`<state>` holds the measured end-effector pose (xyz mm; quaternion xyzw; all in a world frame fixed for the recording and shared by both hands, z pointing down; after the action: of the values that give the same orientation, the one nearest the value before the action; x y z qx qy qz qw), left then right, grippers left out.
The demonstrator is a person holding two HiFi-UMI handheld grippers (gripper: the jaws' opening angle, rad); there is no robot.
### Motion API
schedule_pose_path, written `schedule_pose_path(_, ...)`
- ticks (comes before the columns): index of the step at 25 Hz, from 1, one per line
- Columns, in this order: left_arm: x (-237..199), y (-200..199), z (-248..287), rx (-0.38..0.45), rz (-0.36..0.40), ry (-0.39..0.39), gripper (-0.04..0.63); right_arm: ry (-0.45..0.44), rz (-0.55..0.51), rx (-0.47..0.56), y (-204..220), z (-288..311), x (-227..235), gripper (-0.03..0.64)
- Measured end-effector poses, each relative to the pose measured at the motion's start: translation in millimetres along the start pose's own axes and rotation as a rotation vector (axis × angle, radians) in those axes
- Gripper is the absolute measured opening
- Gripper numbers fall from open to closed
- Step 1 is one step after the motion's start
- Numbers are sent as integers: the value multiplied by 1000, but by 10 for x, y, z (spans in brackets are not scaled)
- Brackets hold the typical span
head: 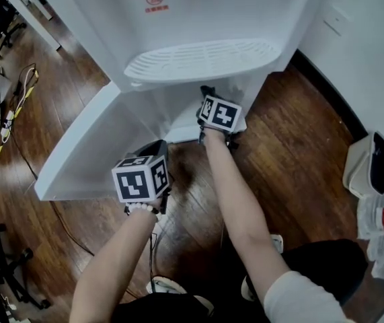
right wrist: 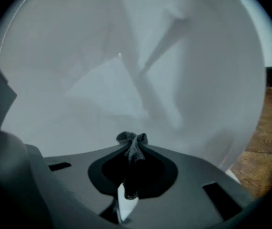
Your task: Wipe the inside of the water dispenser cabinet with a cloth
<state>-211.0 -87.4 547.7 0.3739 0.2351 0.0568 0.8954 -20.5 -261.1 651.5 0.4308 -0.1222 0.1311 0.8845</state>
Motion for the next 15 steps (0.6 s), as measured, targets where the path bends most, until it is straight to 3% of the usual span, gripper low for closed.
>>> schedule_pose_path(4, -82, 55, -62, -3, -10, -21, -13, -187, -42, -56, 130, 9, -384, 38)
schedule_pose_path(8, -65, 79, -118, -4, -4, -21, -12, -316, -105, -104, 290, -40, -711, 38)
schedule_pose_path(12, -57, 102, -150, -7, -9, -20, -13, -340, -153, -133, 403, -93, -818, 38)
schedule_pose_path(15, -58, 127, -164, -13, -5, -22, -14, -282, -150, -112, 409, -119, -699, 38)
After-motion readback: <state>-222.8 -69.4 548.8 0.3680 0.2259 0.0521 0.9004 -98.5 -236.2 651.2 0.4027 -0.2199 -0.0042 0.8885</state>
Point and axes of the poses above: the fingertips, and each gripper's own axes: z forward along the fingers, x to its right, y out of its underside, the point moved 9 cm from there along -z, backward along the fingers, and after that the axes turned 10 degrees about y, right-handed, at the moved point
